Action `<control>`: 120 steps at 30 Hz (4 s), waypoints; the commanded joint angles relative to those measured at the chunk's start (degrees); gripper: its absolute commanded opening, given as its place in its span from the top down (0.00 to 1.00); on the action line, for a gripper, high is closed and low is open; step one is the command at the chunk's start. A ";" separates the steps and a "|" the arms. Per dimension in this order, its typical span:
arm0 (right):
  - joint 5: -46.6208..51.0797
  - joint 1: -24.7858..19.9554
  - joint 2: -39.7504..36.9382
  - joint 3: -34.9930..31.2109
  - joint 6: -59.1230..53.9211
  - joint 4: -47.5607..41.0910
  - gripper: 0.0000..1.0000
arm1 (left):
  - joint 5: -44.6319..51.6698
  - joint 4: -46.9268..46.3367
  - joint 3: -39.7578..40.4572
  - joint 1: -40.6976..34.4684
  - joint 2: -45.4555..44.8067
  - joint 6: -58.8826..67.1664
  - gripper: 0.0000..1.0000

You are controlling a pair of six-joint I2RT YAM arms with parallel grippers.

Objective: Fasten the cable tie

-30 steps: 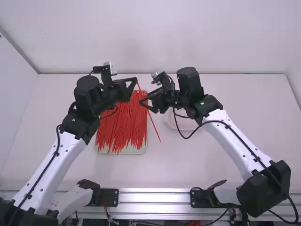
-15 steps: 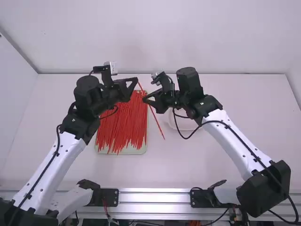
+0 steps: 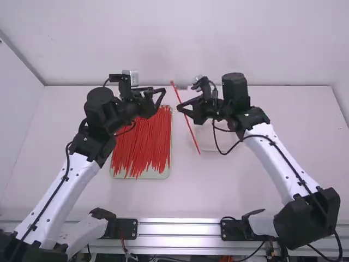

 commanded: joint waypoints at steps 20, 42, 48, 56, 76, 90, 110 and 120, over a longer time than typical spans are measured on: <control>-29.38 -12.09 0.31 -0.44 5.60 26.27 1.00 | 35.43 4.20 15.74 9.64 8.31 11.54 0.01; -25.00 -7.10 0.31 -0.44 17.35 46.10 1.00 | 54.71 26.47 27.71 5.01 20.63 -4.42 0.01; -24.98 -5.31 0.33 -0.44 17.38 47.56 1.00 | 54.62 25.40 27.71 4.63 20.63 -5.07 0.08; -20.85 -3.45 0.33 -0.44 20.92 50.99 1.00 | 50.16 25.77 27.71 5.05 20.63 -9.40 0.30; -16.76 -0.44 0.37 -0.44 28.89 58.88 1.00 | 48.39 35.39 27.71 4.98 20.63 -15.39 0.91; -26.43 -0.44 0.37 -0.44 20.83 55.76 0.49 | 48.68 37.22 29.46 5.46 20.63 -16.87 0.98; -33.81 -0.44 0.37 -0.44 2.29 33.75 0.64 | 50.75 20.15 44.35 7.21 20.63 -10.38 0.98; -33.68 -0.37 0.37 -0.44 2.34 33.70 1.00 | 49.68 20.20 44.15 7.23 20.63 -10.40 0.98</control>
